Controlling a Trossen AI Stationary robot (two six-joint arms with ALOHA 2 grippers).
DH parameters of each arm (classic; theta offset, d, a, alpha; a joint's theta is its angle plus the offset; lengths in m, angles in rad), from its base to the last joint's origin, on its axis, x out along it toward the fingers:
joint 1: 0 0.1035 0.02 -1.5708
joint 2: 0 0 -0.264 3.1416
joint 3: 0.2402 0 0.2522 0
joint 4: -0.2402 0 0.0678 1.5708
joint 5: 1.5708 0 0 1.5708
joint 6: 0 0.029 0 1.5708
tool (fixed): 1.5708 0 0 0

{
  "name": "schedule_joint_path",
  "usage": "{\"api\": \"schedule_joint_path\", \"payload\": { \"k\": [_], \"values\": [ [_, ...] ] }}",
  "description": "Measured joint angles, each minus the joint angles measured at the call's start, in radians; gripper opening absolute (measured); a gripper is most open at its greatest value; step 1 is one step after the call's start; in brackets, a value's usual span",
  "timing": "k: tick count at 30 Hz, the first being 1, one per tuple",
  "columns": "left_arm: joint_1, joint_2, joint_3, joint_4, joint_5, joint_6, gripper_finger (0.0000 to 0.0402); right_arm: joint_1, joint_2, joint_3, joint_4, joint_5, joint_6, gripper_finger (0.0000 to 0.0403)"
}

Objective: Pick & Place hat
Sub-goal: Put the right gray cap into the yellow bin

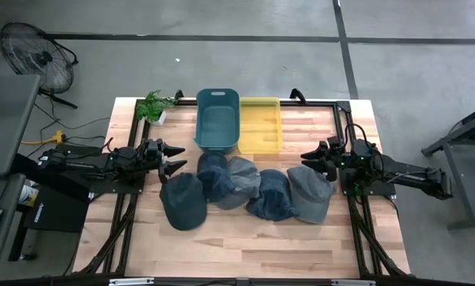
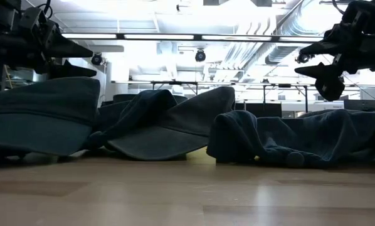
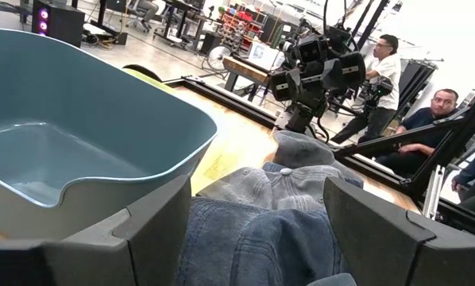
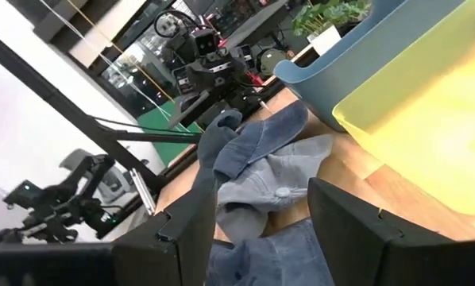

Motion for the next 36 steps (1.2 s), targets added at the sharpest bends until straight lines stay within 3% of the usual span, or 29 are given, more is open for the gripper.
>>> {"api": "schedule_joint_path", "payload": {
  "k": [14, 19, 21, 25, 30, 36],
  "values": [
    [0.000, 0.000, 0.000, 0.000, 0.000, 0.000, 0.0284, -0.001, 0.008, 0.009, -0.131, -0.023, -0.175, 0.0193],
    [0.000, 0.000, 0.000, 0.000, 0.000, 0.000, 0.0284, -0.001, 0.052, 0.071, -0.219, -0.013, -0.256, 0.0193],
    [0.000, 0.000, 0.000, 0.000, 0.000, 0.000, 0.0284, -0.001, 0.087, 0.116, -0.307, 0.022, -0.299, 0.0193],
    [0.000, 0.000, 0.000, 0.000, 0.000, 0.000, 0.0284, -0.002, 0.169, 0.183, -0.318, 0.110, -0.282, 0.0193],
    [0.000, 0.000, 0.000, 0.000, 0.001, 0.000, 0.0284, -0.002, 0.288, 0.288, -0.339, 0.251, -0.214, 0.0193],
    [0.000, 0.000, 0.000, 0.000, 0.002, 0.000, 0.0284, -0.002, 0.461, 0.448, -0.557, 0.392, -0.041, 0.0193]
  ]
}}
